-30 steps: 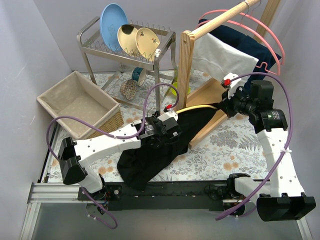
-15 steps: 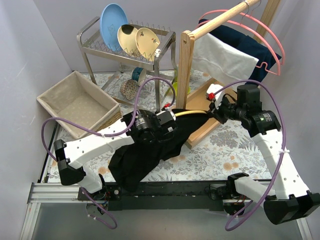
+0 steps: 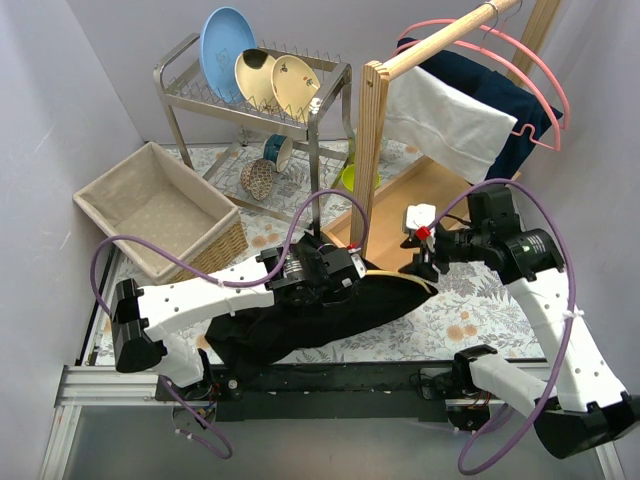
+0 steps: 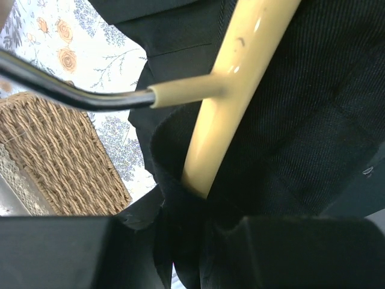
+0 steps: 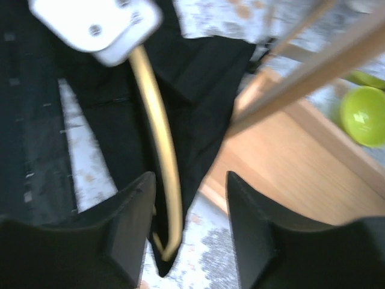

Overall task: Place the skirt on the hanger
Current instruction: Place skirt on hanger

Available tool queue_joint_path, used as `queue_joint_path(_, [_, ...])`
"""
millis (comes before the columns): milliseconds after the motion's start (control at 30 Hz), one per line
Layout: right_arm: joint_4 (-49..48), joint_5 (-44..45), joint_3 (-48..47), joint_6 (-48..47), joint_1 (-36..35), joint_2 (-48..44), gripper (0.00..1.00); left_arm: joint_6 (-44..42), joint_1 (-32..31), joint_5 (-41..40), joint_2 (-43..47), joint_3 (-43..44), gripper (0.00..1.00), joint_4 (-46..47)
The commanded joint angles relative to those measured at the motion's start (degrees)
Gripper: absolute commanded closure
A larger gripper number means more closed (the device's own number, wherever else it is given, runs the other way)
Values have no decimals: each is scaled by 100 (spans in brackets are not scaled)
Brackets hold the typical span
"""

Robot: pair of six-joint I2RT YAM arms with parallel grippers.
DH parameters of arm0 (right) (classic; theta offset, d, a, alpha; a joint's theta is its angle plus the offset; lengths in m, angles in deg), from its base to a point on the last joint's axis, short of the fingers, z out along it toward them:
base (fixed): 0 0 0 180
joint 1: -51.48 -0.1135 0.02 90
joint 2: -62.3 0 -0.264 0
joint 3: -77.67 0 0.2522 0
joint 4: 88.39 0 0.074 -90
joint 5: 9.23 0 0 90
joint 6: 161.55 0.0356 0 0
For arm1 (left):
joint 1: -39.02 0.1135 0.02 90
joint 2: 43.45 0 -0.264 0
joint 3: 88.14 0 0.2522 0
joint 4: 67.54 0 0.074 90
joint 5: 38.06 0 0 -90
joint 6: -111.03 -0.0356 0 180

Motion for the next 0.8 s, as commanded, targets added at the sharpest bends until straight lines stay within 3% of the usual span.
queue_joint_path(0, [1302,-1499,105,-1254,-182,280,34,-76,-49,28,343,200,100,244])
queue_joint_path(67, [1154,-1485,219,-1185,-427,333,29,-76,-110,11,307,296,100,244])
queue_joint_path(233, [230,-1185,256,-631,-595,395,27,-50,-356,10,237,578,100,209])
queue_joint_path(533, [-174,-1062,237,-323,-842,808,35,-23,-770,-51,70,974,100,86])
queue_joint_path(633, [-140,-1176,264,-332,-868,755,51,-67,-796,-121,131,956,100,173])
queue_joint_path(667, [43,-1237,246,-454,-894,782,73,-67,-796,-148,158,939,100,252])
queue_joint_path(767, [299,-1440,220,-621,-903,765,99,-67,-788,-183,307,886,100,462])
